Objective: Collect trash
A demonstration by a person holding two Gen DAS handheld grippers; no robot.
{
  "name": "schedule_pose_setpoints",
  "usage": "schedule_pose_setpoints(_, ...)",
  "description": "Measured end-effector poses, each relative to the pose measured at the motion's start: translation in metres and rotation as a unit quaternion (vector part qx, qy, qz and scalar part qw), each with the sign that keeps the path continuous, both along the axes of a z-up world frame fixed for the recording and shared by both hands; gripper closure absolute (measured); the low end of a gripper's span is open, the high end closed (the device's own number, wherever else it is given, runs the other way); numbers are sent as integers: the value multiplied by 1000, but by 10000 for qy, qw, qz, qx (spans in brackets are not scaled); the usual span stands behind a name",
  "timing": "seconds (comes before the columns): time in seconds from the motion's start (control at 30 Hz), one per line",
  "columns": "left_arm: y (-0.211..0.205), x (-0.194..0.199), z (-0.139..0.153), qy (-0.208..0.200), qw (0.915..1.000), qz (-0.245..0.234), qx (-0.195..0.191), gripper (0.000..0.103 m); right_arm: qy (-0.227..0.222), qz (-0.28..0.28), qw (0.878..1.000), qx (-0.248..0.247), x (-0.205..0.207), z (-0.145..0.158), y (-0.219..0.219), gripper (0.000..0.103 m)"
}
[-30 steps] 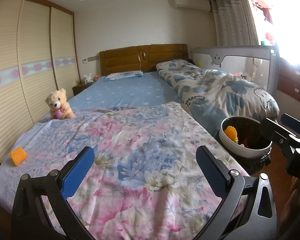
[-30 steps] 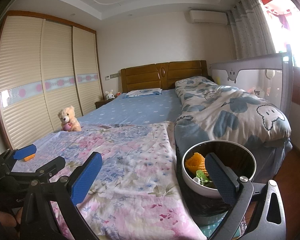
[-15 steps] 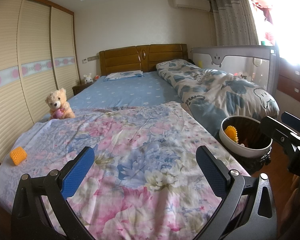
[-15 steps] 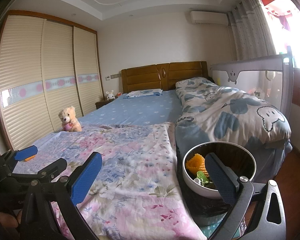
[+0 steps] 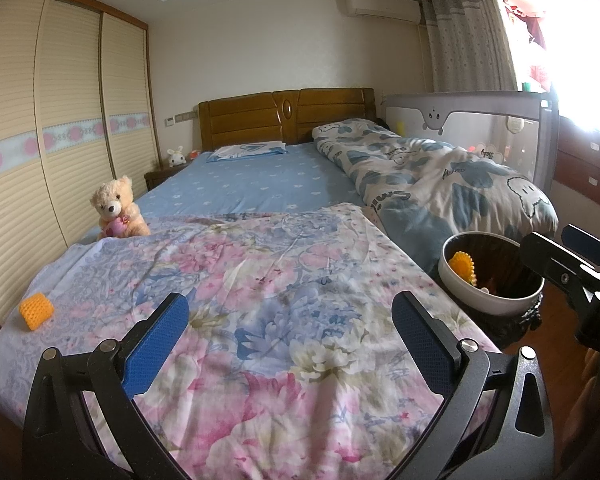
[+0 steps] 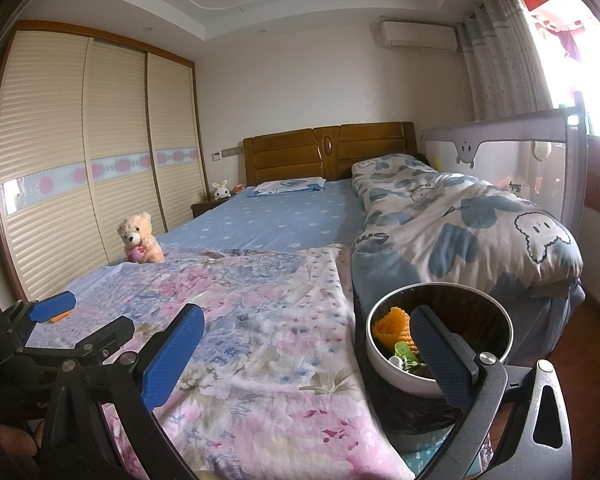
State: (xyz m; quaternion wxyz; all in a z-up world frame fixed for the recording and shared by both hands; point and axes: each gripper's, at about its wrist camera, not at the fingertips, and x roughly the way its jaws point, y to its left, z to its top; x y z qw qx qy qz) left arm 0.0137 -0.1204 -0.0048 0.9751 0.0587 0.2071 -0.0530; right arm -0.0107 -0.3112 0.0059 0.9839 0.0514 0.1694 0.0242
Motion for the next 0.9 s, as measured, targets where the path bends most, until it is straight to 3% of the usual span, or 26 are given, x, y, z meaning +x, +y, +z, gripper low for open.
schedule_pose_setpoints(0.9, 1, -3, -8, 59, 10000, 21, -71, 0, 110, 84, 9999, 59, 5, -2, 9, 0)
